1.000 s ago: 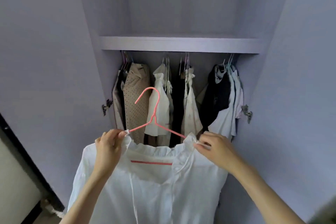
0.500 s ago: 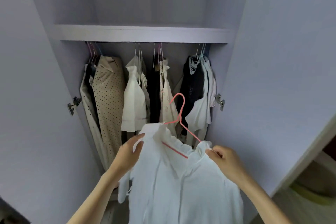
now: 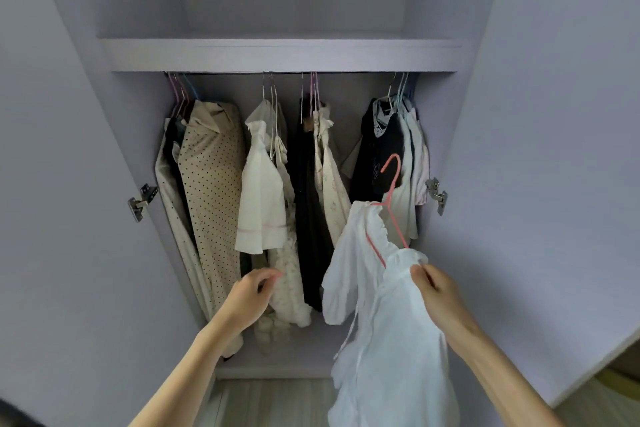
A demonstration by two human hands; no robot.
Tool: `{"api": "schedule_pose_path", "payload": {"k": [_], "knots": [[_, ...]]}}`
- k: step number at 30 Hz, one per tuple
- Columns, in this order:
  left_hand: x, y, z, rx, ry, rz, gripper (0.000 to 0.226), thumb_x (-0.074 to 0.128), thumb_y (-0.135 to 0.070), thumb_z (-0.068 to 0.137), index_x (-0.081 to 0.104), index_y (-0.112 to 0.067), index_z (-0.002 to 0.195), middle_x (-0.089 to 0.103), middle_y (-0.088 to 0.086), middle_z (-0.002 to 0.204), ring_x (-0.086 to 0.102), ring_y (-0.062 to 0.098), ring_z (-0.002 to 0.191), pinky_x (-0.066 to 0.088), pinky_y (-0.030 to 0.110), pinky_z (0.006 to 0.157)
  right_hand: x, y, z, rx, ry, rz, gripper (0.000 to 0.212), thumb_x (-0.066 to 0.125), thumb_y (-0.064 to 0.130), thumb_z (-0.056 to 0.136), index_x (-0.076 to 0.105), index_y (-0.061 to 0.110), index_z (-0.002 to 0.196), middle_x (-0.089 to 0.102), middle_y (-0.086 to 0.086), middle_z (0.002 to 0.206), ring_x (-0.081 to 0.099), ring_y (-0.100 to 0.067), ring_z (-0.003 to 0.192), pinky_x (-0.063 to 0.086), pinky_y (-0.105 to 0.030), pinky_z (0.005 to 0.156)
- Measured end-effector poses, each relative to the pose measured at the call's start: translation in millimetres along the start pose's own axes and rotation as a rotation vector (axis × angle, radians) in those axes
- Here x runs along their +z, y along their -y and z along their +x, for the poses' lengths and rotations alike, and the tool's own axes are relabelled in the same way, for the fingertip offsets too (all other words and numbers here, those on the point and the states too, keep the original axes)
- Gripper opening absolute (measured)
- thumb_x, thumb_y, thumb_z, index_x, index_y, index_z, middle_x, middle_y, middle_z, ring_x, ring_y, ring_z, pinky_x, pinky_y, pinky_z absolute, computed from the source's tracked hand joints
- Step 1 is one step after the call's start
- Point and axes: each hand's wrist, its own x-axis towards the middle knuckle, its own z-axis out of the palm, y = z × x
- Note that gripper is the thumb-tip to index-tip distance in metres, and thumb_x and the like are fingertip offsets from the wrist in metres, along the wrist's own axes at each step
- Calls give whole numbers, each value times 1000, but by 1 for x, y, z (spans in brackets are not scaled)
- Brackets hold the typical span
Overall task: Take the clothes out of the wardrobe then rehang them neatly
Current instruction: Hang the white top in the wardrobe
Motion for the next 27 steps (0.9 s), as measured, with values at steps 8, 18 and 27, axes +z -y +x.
{"api": "schedule_pose_path", "payload": {"k": [8, 18, 27], "knots": [[-2, 4, 43, -46, -22, 0, 30, 38, -24, 100, 59, -20, 121, 59, -5, 120, 55, 8, 96, 40, 18, 85, 20, -1, 30, -88, 200, -164, 38, 45, 23, 95, 27, 16, 63, 26, 11, 51, 23, -5, 48, 21, -20, 48], [-18, 9, 78, -44, -138, -63, 25, 38, -19, 100, 61, -18, 111, 62, 7, 118, 56, 29, 112, 43, 32, 92, 59, 50, 61, 27, 269, 35, 40, 45, 18, 95, 26, 18, 61, 19, 13, 43, 17, -5, 41, 16, -15, 39], [-66, 34, 180, 182, -260, 106, 29, 42, -7, 97, 58, -9, 121, 50, 6, 133, 40, 18, 129, 24, 15, 100, 146, 88, 120, 127, -3, 225, 38, 43, 19, 96, 27, 14, 63, 21, 3, 55, 19, -6, 44, 17, -14, 37]]}}
